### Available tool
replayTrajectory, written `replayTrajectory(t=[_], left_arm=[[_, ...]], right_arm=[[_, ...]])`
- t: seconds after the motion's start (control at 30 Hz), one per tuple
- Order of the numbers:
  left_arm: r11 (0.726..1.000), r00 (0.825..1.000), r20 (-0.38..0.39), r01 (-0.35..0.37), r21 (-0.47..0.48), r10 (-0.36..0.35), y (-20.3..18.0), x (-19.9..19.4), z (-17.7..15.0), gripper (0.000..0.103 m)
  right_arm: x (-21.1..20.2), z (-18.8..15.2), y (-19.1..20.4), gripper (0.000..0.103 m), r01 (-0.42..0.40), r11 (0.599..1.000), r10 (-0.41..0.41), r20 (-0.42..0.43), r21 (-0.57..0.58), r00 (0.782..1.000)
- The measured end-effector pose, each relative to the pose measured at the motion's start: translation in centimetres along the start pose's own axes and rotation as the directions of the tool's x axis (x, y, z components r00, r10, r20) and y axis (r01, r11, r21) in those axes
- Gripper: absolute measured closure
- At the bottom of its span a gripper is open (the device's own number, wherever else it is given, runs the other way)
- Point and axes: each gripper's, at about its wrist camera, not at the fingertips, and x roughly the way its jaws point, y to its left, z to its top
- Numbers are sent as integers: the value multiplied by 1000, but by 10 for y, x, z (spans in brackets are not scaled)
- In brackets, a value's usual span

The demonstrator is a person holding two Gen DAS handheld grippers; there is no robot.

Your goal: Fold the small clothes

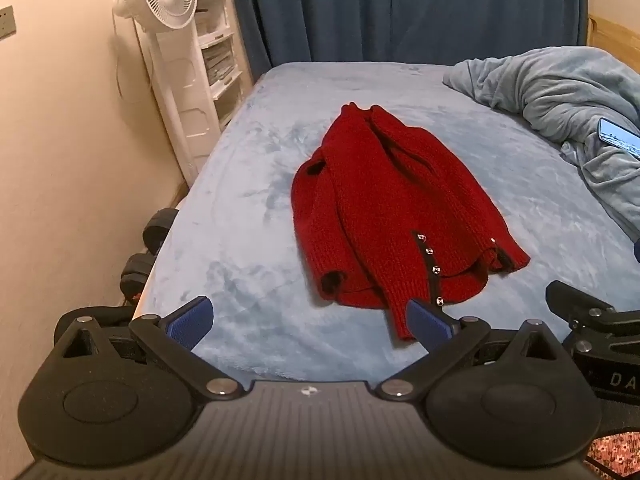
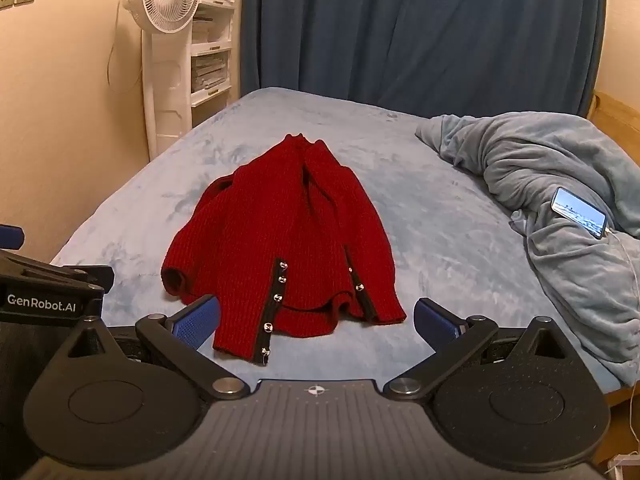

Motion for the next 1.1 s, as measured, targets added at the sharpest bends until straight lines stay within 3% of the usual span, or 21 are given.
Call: replayTrajectory(t=[1.1], left_arm=[[1000,1000,-14,3,6,-3,0,1,-3,0]], right_arm=[[2,0,2,1,-1,1000,1,-15,5,1000]])
